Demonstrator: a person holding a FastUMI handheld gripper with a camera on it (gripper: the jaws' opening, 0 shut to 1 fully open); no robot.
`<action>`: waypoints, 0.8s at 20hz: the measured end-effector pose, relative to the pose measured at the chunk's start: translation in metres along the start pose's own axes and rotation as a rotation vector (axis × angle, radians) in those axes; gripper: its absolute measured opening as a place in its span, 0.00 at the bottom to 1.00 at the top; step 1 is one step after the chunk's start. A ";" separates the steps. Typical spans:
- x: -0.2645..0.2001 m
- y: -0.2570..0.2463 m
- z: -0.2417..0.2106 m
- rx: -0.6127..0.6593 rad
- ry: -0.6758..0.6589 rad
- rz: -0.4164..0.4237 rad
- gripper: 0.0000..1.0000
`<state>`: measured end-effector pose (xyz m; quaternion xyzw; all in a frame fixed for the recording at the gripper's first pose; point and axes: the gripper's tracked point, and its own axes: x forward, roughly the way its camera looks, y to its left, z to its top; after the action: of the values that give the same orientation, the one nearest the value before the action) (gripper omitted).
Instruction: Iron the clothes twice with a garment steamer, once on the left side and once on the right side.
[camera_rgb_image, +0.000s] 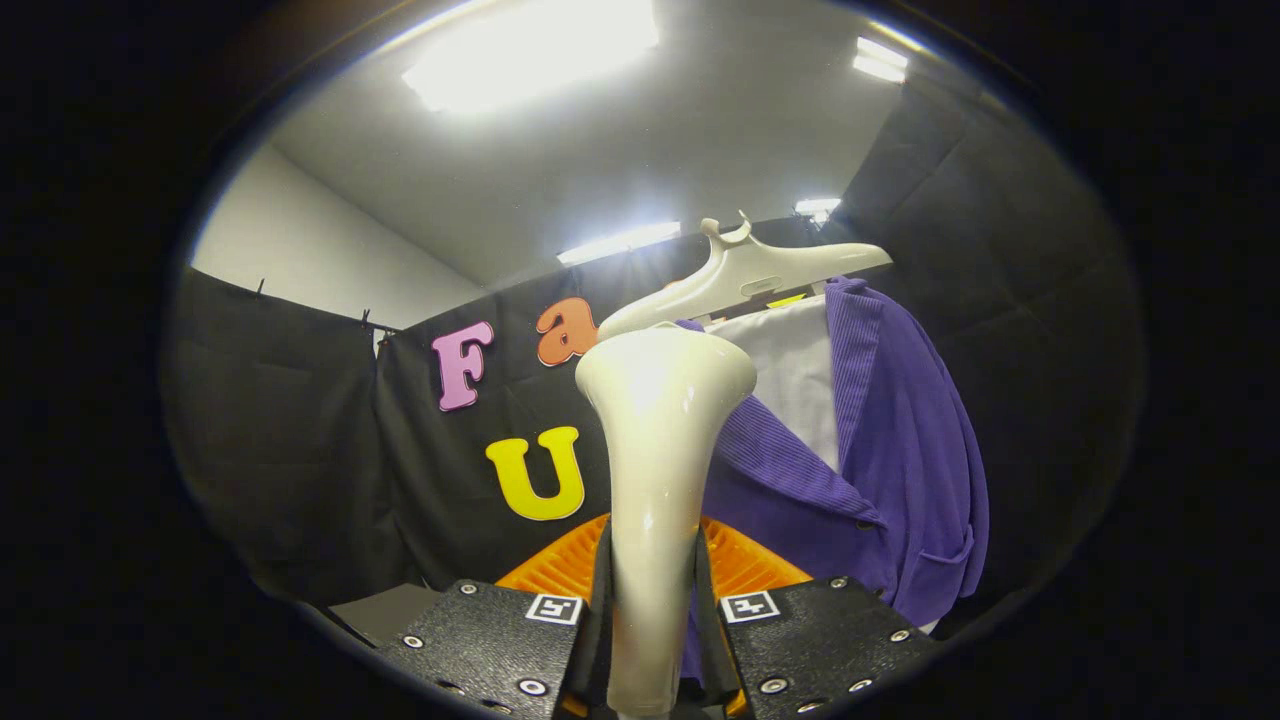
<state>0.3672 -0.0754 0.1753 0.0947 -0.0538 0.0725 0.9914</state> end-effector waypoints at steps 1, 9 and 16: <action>0.005 -0.003 -0.001 -0.009 0.005 -0.003 0.36; 0.040 -0.032 -0.027 -0.024 0.064 -0.066 0.36; 0.038 -0.043 -0.090 0.007 0.164 -0.096 0.36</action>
<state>0.4196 -0.0944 0.0838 0.0945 0.0325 0.0328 0.9945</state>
